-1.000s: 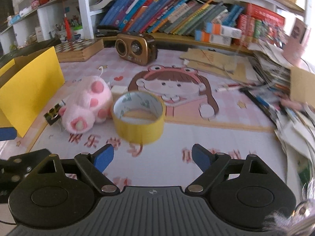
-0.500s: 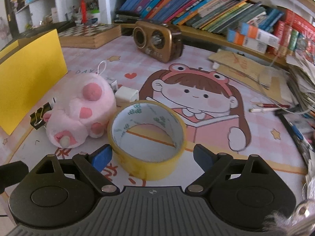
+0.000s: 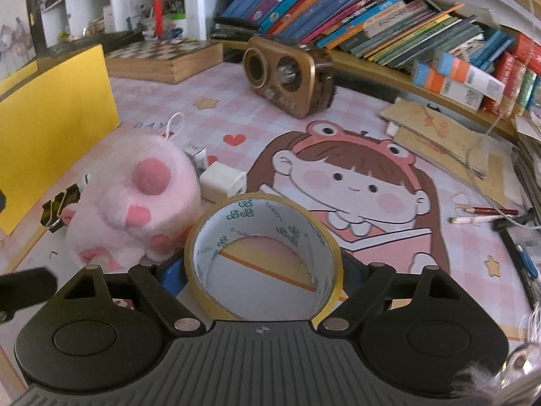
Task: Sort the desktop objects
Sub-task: 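Close the left gripper on the pink pig while the right grips the tape roll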
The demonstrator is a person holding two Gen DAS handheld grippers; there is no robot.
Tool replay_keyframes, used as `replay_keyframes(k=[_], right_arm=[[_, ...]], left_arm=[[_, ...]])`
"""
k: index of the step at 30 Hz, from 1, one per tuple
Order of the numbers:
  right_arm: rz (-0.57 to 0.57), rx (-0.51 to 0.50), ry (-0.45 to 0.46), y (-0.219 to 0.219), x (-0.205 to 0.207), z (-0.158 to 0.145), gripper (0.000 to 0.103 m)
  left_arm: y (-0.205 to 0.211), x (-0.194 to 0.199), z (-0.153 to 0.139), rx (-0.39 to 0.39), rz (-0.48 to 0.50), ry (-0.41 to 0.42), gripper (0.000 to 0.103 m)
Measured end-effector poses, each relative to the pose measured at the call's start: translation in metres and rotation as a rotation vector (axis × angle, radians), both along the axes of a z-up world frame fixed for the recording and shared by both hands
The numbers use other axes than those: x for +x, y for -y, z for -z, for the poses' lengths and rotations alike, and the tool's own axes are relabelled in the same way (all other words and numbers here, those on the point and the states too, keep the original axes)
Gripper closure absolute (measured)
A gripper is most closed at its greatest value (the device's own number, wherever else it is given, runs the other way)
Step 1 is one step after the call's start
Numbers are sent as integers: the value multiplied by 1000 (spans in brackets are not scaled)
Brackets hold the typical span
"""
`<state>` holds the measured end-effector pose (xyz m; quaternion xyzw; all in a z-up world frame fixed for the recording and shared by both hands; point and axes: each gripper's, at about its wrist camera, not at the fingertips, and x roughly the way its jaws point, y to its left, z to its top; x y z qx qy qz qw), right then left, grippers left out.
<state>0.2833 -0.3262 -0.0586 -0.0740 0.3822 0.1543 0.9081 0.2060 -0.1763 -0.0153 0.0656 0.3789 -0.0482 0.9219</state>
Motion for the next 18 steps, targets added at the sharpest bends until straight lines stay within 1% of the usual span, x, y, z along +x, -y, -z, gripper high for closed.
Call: replay_keyframes(k=[4,7,10,16,17,18], right_arm=[[62,29,14,16,-7,-8,18],[102,50,10,30,-12,-13,18],[135,60,3,41,-18,-17,18],[163,99,0,51,-30,-27,18],[161,102,2,50,-32,-29,18],[159,102,3,50,-34,-30,18]], left_arm=[[6,14,2,8,36,11,13],[14,29,7,48,54,15,13],[20,45,12,53,68,4,13],[31,66,27,89,99,-14,14],[31,68,29,85,106,-13,17],[32,68,31,77,113,-16,22]])
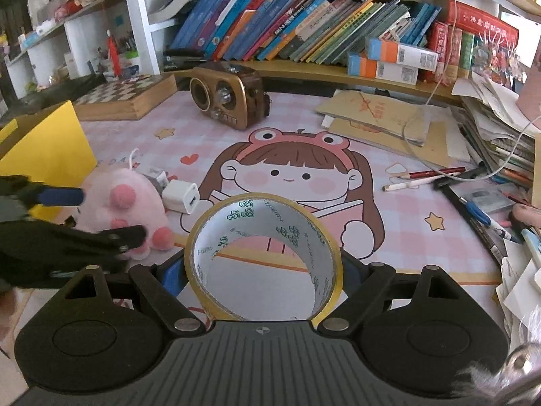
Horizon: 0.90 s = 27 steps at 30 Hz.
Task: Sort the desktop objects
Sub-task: 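Close the left gripper on the pink pig while the right grips the tape roll, then lift the pink pig and yellow tape, carry both toward the yellow box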
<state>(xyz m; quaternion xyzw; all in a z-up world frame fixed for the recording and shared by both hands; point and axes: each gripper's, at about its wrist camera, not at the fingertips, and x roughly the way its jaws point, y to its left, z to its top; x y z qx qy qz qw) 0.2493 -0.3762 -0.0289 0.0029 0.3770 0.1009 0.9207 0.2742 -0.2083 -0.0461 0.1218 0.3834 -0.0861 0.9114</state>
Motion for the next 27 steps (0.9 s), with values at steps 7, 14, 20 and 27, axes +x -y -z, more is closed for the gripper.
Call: replay_keyframes(k=[7,14,20,27], right_arm=[[2,-10,3,-1,-11,-2,18],[18,-7,6,6,-20,-4,18],[15,-15,12,8,-29,-6,18],[7,-6,16,7,-46,-12,18]], left_arm=[[4,-1,1,-36,2,-4,45],[-5,-20,-34,-186,-23,58,47],[-5,-46,-60,-261,-10,103,46],[-13,-80,-64,-278,0,88,46]])
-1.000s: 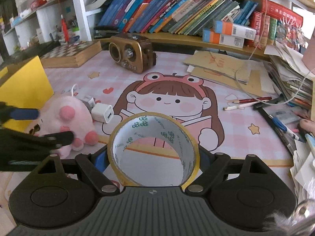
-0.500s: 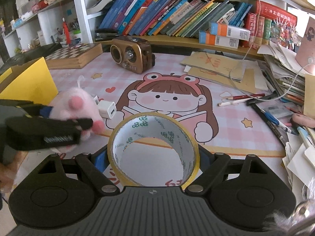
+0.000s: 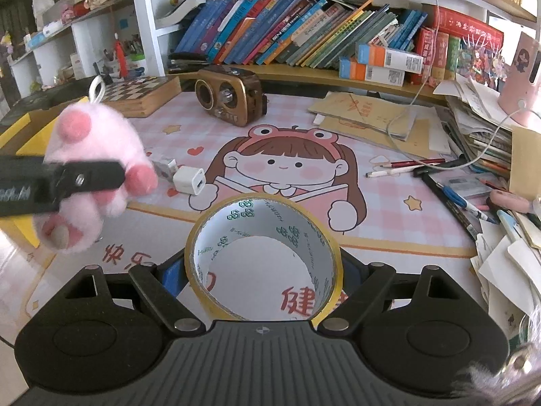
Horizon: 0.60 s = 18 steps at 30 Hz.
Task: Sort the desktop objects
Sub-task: 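Lift the pink pig and yellow tape, carry both toward the yellow box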
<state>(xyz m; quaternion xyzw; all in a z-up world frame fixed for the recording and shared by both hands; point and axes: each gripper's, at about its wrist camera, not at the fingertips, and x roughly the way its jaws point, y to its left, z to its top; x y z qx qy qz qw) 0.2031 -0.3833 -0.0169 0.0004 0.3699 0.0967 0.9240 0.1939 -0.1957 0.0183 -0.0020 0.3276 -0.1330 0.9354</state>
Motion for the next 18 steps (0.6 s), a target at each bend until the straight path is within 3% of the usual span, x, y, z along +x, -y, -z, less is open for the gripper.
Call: replay_keyframes(k=[10,18], right_arm=[[-27,22,-3,-13,-27,-13,18],[-46,11,-7,-33,-50,-18,18]], left_arm=[[-33,-38,8,-45,-47,-80,46],[-54,-58,11,-65,-44,-91,46]])
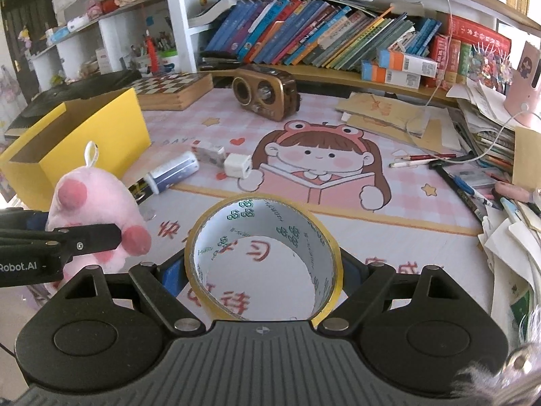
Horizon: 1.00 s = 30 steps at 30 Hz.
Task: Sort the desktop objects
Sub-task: 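Lift the pink pig and yellow tape, carry both toward the yellow box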
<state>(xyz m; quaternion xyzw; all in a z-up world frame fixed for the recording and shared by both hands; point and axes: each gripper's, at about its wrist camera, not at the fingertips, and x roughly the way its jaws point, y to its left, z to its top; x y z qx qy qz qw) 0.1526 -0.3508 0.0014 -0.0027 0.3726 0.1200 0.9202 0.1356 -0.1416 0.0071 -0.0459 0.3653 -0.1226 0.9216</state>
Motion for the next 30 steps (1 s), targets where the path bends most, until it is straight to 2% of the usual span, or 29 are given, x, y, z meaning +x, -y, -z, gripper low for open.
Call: replay_keyframes(k=[11,30], right_arm=[[33,5,-9,-28,-28,-4,18],[10,-6,-21,-112,-87,-11,18]], left_arm=[[-32,-25,-3,-26,34,10,46],[-109,-72,-8,-65,46,10,46]])
